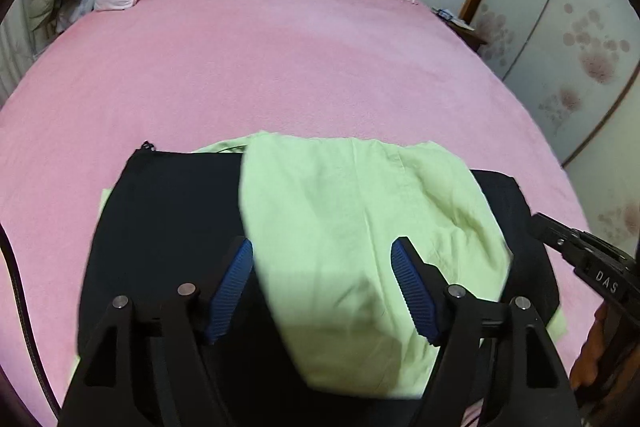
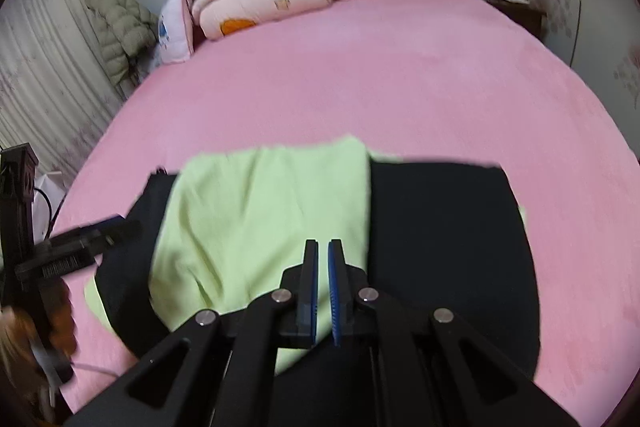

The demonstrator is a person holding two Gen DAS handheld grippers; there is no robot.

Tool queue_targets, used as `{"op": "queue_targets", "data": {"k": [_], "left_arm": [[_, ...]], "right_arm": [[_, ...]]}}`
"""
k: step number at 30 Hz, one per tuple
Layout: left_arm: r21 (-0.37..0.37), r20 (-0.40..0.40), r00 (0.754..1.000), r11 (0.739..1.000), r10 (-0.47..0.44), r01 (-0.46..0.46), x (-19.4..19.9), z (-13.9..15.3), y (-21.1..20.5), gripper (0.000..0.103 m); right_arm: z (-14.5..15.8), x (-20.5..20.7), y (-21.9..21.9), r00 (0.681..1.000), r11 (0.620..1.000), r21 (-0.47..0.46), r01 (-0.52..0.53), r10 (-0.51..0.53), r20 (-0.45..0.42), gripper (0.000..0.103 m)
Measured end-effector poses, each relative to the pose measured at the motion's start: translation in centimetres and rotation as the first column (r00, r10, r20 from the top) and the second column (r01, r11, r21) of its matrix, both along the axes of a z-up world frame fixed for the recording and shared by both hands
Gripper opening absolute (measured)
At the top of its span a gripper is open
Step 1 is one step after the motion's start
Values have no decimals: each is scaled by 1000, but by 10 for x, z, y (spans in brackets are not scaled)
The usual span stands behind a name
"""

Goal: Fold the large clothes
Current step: 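Fold the hood over the folded jacket with both tools and release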

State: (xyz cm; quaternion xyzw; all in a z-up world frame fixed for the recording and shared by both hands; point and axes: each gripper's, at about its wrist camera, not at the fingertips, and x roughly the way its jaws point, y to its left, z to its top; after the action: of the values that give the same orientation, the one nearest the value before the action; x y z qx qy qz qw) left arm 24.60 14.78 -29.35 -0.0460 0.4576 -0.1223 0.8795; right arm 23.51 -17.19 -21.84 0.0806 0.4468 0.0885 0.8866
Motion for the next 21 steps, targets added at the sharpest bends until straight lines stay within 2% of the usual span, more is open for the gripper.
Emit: {"op": "queue_targets", "data": {"k": [1, 4, 6, 8, 9, 12, 16, 20, 21], "left_arm": [[3, -10, 1000, 1000, 2, -2, -1, -3, -8, 70], [29, -74, 997, 1000, 7, -5, -12, -36, -24, 70], [142, -111, 994, 990, 16, 0, -12, -59, -35, 70], [264, -148, 989, 964, 10, 29, -17, -83, -41, 71], [276, -134, 991, 960, -8, 45, -23, -90, -40, 71], [261, -102, 994, 964, -32, 58, -31, -89, -35, 71], [229, -147, 989, 972, -15, 49, -35, -82, -29, 80], [109, -225, 974, 994, 29, -4, -38, -71, -9, 80], [99, -233, 972, 995, 35, -12, -41, -68, -6, 80]], "right_arm": [[-6, 8, 6, 1000, 1000, -6, -1, 0, -9, 6], [-35, 23, 16, 997, 999, -40, 11, -15, -78, 6], [-63, 27, 18, 985, 996, -85, 22, -36, -167, 6], [-91, 25, 17, 969, 996, -92, 20, -41, -242, 5], [-99, 18, 13, 969, 998, -62, 30, -44, -243, 5], [-102, 10, 2, 966, 998, 26, 64, -55, -252, 5], [-97, 6, -5, 958, 993, 80, 92, -66, -280, 5], [-85, -4, -10, 950, 986, 112, 126, -87, -300, 6], [-79, -9, -10, 952, 982, 132, 133, -89, -292, 6]]}}
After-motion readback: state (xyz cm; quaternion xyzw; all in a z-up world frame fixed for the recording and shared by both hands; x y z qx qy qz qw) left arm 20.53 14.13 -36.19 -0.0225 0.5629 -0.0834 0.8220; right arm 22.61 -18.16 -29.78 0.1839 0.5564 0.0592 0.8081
